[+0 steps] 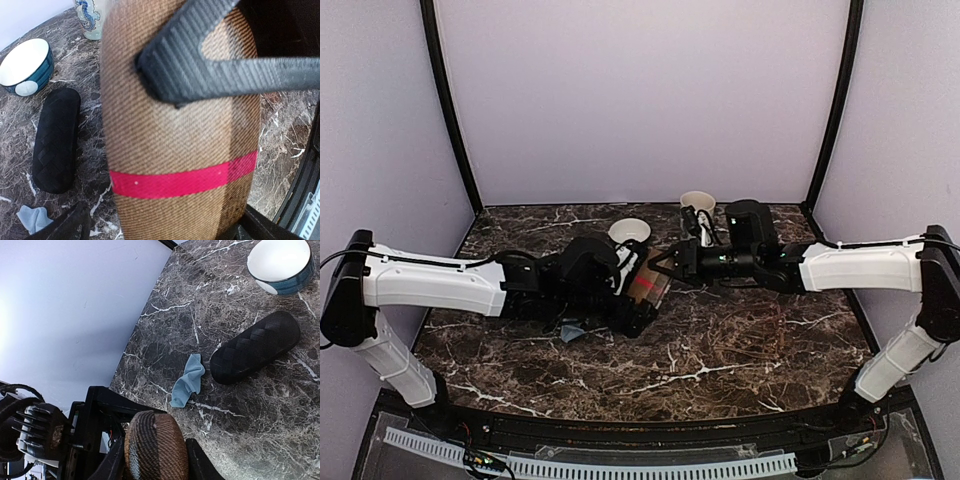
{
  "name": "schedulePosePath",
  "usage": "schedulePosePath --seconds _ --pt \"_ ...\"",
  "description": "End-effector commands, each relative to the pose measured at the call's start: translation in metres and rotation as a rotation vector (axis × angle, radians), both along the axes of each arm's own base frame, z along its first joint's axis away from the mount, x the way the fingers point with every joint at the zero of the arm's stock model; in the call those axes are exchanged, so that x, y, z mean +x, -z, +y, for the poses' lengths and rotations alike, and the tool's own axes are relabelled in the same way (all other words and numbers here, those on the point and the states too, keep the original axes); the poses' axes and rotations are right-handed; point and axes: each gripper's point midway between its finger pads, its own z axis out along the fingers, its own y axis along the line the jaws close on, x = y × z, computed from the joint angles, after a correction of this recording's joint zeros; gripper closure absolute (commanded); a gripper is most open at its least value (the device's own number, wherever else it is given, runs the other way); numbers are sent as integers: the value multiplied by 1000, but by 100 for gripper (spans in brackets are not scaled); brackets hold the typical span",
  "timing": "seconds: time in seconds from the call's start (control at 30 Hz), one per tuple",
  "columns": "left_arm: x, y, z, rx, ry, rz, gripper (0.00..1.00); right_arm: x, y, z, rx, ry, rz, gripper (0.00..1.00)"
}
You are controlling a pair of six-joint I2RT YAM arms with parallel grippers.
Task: Organize the sunglasses
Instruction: Pass from the right arm to the left, then open the sunglasses case.
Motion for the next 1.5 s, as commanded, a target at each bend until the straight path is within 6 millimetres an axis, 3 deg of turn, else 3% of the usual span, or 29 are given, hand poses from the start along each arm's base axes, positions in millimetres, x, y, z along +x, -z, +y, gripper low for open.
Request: schedulePosePath --seconds 0.0,0.13,0.37,0.53,0.67,0.77,0.9,1.07,1.2,1.47 --pt "2 -14 -7 -21 14 -17 1 5 -18 5 36 2 -43 100" --pt "0 -22 -8 -61 20 -20 2 5 -14 5 25 4 -40 100" --pt "-2 -19 -7 -67 19 -3 13 4 -13 6 22 -1 -43 100" --pt "-2 -21 -8 -85 17 3 26 2 -11 7 16 -5 -46 100" --pt "-1 -22 -6 -128 16 30 45 1 -7 7 8 -14 -59 98" --pt "0 -20 -1 -177 15 69 63 1 -5 4 -2 -12 -75 91" --pt "3 -18 6 -203 5 91 78 -1 -4 6 -6 -28 -83 82" --pt "5 -16 11 -204 -2 104 97 -2 -1 5 -13 -43 -92 51" --pt "6 -18 17 -250 -5 128 100 -4 -8 -3 -7 -53 -148 28" --pt "-10 -44 12 -496 155 231 100 -44 -26 -8 71 -273 -362 14"
